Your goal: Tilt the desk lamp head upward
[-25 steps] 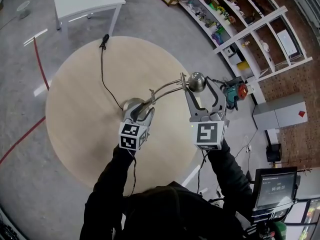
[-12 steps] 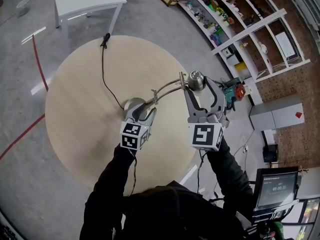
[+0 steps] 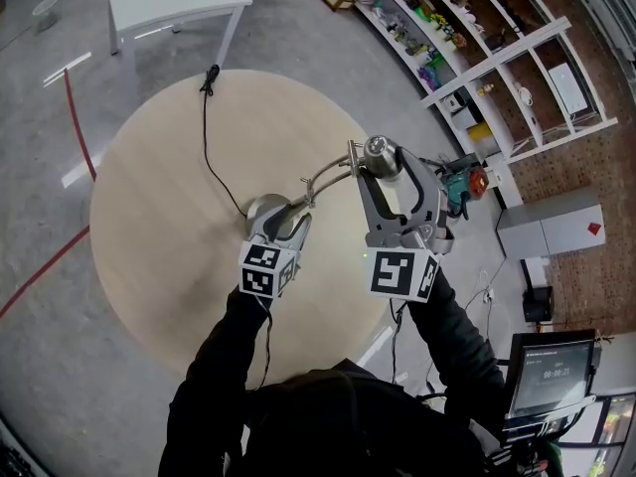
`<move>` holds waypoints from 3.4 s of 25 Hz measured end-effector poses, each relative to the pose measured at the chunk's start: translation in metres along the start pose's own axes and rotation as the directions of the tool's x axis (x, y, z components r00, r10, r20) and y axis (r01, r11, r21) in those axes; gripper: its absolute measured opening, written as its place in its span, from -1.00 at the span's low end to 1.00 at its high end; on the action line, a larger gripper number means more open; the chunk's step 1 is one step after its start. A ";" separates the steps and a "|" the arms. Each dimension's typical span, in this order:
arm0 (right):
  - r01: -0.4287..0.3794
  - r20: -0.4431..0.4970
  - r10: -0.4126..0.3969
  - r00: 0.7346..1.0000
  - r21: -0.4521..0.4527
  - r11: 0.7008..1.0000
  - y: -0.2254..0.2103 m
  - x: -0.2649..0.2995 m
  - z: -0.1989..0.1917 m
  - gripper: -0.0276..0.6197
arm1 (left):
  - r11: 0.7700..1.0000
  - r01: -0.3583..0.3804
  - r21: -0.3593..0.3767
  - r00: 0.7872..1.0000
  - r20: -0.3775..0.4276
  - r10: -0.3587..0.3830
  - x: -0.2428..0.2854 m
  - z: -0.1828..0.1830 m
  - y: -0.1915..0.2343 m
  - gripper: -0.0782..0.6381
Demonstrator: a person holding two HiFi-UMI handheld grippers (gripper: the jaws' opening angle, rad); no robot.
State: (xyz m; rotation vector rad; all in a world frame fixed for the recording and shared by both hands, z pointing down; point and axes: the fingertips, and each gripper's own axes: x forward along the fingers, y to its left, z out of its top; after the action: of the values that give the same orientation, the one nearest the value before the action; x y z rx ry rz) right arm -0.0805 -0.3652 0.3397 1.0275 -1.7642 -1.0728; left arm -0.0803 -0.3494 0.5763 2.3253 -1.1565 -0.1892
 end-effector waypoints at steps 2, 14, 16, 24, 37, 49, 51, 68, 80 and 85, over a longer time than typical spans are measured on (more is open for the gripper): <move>0.003 0.011 -0.003 1.000 -0.019 1.000 0.001 0.000 0.005 -0.07 | 1.000 -0.001 0.000 1.000 0.000 0.001 -0.001 0.000 0.000 -0.28; 0.023 0.034 -0.021 0.999 -0.056 0.998 0.003 -0.001 0.014 -0.07 | 1.000 0.002 0.015 1.000 -0.015 -0.001 -0.003 -0.001 -0.002 -0.29; 0.027 0.042 -0.024 0.999 -0.075 0.997 0.005 -0.001 0.018 -0.07 | 1.000 0.001 0.019 1.000 -0.018 -0.001 -0.003 -0.001 -0.002 -0.29; 0.039 0.074 -0.029 0.997 -0.135 0.990 0.010 0.000 0.030 -0.07 | 0.999 -0.014 0.034 0.999 -0.040 0.015 -0.004 -0.003 0.001 -0.29; 0.002 0.136 -0.012 0.991 0.073 0.997 0.006 -0.014 0.020 -0.07 | 0.995 -0.076 0.056 0.996 -0.046 0.079 -0.023 -0.003 0.014 -0.29; -0.089 0.144 0.024 0.989 0.468 0.879 0.011 -0.028 -0.037 -0.07 | 0.979 -0.121 0.166 0.988 -0.071 0.134 -0.036 0.005 0.000 -0.29; -0.127 0.163 0.042 0.986 0.558 0.820 0.016 -0.030 -0.050 -0.07 | 0.970 -0.143 0.198 0.985 -0.063 0.158 -0.041 0.012 -0.004 -0.29; -0.471 0.457 0.132 0.880 0.876 0.107 0.066 -0.065 -0.140 -0.62 | 0.944 -0.265 0.198 0.964 0.053 0.259 -0.063 0.053 -0.110 -0.42; -0.578 0.564 0.247 0.788 0.816 -0.020 0.123 -0.098 -0.110 -0.90 | 0.955 -0.250 0.161 0.968 0.035 0.248 -0.088 0.047 -0.123 -0.47; -0.595 0.570 0.277 0.774 0.804 0.010 0.135 -0.108 -0.104 -0.90 | 0.953 -0.221 0.206 0.975 0.017 0.222 -0.085 0.041 -0.133 -0.47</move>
State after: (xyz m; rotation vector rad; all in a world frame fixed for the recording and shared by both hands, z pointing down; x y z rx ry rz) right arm 0.0212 -0.2522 0.4726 0.8092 -2.8124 0.6575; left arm -0.0543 -0.2345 0.4640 2.3442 -1.4848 0.0210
